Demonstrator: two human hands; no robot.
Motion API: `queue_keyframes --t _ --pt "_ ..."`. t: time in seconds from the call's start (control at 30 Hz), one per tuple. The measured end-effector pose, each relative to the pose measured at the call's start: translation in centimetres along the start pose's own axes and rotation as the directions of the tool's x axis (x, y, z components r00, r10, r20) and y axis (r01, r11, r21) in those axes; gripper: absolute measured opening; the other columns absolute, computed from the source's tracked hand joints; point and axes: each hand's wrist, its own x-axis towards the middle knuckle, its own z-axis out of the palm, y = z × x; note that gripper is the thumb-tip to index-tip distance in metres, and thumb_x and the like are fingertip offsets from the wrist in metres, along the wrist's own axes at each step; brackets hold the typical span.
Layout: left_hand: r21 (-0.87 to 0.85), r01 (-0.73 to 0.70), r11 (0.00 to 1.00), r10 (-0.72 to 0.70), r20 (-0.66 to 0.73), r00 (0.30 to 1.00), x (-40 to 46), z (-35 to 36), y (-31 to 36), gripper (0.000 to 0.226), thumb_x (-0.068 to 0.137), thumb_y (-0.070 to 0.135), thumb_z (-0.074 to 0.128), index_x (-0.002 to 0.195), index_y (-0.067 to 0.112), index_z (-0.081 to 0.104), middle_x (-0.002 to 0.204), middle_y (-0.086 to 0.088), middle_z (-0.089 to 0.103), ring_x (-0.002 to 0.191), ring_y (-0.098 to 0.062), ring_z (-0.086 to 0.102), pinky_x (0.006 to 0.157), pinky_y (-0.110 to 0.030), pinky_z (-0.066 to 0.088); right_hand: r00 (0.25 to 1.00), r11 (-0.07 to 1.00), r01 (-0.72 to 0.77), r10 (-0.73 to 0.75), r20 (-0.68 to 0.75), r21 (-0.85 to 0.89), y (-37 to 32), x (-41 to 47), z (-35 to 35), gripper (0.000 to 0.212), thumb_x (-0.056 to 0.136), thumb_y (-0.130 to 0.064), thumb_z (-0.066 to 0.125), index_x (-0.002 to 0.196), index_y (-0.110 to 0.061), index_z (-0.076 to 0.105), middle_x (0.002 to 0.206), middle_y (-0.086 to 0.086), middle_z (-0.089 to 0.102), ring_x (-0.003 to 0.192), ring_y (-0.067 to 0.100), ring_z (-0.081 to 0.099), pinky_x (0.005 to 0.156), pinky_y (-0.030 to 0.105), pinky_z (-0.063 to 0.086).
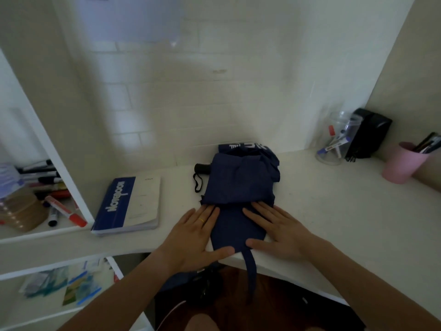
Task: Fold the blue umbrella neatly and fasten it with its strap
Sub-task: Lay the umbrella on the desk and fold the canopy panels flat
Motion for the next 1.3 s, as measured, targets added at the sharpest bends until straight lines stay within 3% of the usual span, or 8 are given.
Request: queue_keyframes --t 0.17,0.27,0.47,0.57,0.73,0.93,1.1,1.3 --pt "-0.454 0.183 0.872 -0.267 -0.127 0.955 1.0 -3.2 -0.1 0.068 0.090 0.072 0.047 0.138 0.024 0.055 0.141 0.007 0.056 0.127 -0.011 0.053 0.110 -0.032 0.042 1.000 1.000 -0.017 0.016 0.025 0.017 -0.6 -0.3 -0.9 0.087 0.084 -0.088 0.019 0.156 -0.048 -0.007 0.166 -0.014 -0.015 0.152 0.005 -0.016 0.125 0.033 -0.004" --pt "-0.747 0.197 0.634 -0.612 -0.330 0.718 4.2 -6.0 -1.0 0.037 0.092 0.055 0.062 0.101 0.020 0.066 0.096 0.007 0.068 0.090 -0.012 0.065 0.081 -0.033 0.054 1.000 1.000 -0.011 0.011 0.002 0.017 -1.0 -0.9 -1.2 0.086 0.086 -0.086 0.022 0.157 -0.045 -0.004 0.166 -0.013 -0.015 0.152 0.007 -0.017 0.126 0.035 -0.002" --pt "-0.953 0.302 -0.034 -0.623 0.256 0.739 11.8 -9.7 -1.3 0.045 0.080 0.039 0.083 0.099 0.001 0.072 0.093 -0.012 0.072 0.066 -0.016 0.062 0.044 -0.017 0.044 0.995 0.993 0.011 0.001 -0.099 0.120 -1.5 -1.7 -1.5 0.085 0.086 -0.086 0.027 0.158 -0.044 0.011 0.167 -0.016 -0.004 0.153 0.006 -0.011 0.125 0.028 -0.001" --pt "-0.957 0.241 -0.162 -0.628 0.288 0.723 12.6 -10.0 -1.5 0.041 0.079 0.016 0.085 0.108 -0.009 0.070 0.096 -0.021 0.072 0.063 -0.021 0.061 0.043 -0.021 0.046 0.906 0.966 -0.008 0.117 -0.406 0.260 -1.5 -2.1 -2.4 0.067 0.086 -0.078 0.042 0.142 -0.041 0.051 0.152 -0.019 0.043 0.143 0.006 0.035 0.116 0.023 0.027" --pt "-0.969 0.138 -0.203 -0.597 0.235 0.767 11.7 -10.2 -1.4 0.034 0.080 0.009 0.083 0.109 -0.003 0.069 0.096 -0.019 0.070 0.052 -0.014 0.064 0.044 -0.018 0.049 0.478 0.642 0.062 0.653 -0.587 0.765 -0.3 0.8 -8.1 0.013 0.089 -0.036 0.071 0.096 -0.025 0.072 0.094 -0.012 0.071 0.088 0.007 0.067 0.073 0.022 0.051" --pt "-0.995 0.098 -0.012 -0.578 0.087 0.812 9.0 -9.9 -1.2 0.028 0.082 0.009 0.081 0.108 0.002 0.074 0.102 -0.019 0.077 0.084 -0.027 0.071 0.074 -0.034 0.058 0.745 0.195 0.025 0.651 -0.148 0.981 0.3 3.6 -11.6 0.031 0.079 -0.019 0.085 0.106 -0.010 0.072 0.096 0.004 0.074 0.087 0.017 0.069 0.068 0.022 0.054" --pt "-0.989 0.125 -0.081 -0.494 0.149 0.857 6.8 -10.6 -0.1 0.014 0.083 0.009 0.075 0.097 0.008 0.077 0.081 -0.006 0.076 0.072 -0.019 0.068 0.071 -0.030 0.051 0.791 0.175 0.056 0.592 -0.151 0.983 -0.1 1.5 -11.4 0.021 0.080 -0.009 0.082 0.099 -0.008 0.075 0.086 0.000 0.071 0.071 0.005 0.060 0.046 0.004 0.041" --pt "-0.992 0.113 -0.052 -0.516 0.124 0.848 4.4 -9.7 1.0 0.026 0.080 0.036 0.082 0.090 0.012 0.077 0.089 -0.003 0.077 0.074 -0.015 0.062 0.061 -0.028 0.040 0.806 0.155 0.047 0.577 -0.129 0.987 -0.2 -1.3 -9.6 0.014 0.086 -0.012 0.076 0.099 -0.007 0.075 0.088 0.009 0.072 0.071 0.017 0.062 0.057 0.026 0.042"
